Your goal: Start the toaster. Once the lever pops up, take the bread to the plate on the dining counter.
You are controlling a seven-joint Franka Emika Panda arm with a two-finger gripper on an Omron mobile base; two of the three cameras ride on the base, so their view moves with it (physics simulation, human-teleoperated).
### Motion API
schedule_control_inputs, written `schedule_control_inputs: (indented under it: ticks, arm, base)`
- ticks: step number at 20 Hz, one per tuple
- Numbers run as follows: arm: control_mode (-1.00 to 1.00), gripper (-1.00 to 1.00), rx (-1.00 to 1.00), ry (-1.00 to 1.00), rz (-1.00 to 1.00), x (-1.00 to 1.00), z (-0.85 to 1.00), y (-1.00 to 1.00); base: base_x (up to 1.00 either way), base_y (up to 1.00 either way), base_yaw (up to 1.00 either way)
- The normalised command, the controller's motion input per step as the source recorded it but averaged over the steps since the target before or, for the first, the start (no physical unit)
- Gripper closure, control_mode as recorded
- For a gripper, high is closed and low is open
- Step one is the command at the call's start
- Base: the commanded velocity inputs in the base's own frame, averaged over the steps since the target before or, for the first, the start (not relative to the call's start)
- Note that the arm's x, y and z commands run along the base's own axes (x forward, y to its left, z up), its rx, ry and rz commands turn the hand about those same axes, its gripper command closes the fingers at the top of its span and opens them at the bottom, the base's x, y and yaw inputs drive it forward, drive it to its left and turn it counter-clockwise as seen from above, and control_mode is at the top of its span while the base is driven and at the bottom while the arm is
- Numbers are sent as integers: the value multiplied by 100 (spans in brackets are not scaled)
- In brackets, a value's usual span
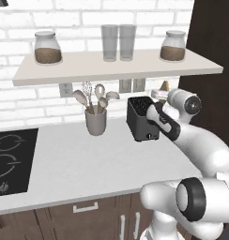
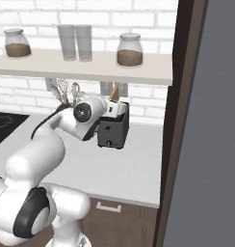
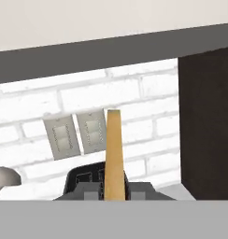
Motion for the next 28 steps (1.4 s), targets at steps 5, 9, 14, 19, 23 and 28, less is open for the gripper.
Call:
schedule_control_inputs:
  ticks: [5, 9, 14, 19, 23, 28]
  arm:
    - [-100, 100, 0, 24, -15, -60, 94, 2]
    - [-100, 100, 0, 32, -15, -46, 36, 0]
    - [-100, 100, 0, 30, -13, -42, 1, 0]
    - [-100, 100, 2, 17, -4, -58, -3, 0]
    - [-100, 100, 1, 4, 4, -64, -20, 14]
    - [-100, 100, 0, 3, 10, -59, -27, 46]
  base:
    - [0, 0, 0]
    - [0, 0, 0]
    - [0, 0, 0]
    - [0, 0, 0]
    - [0, 0, 0]
    - [0, 0, 0]
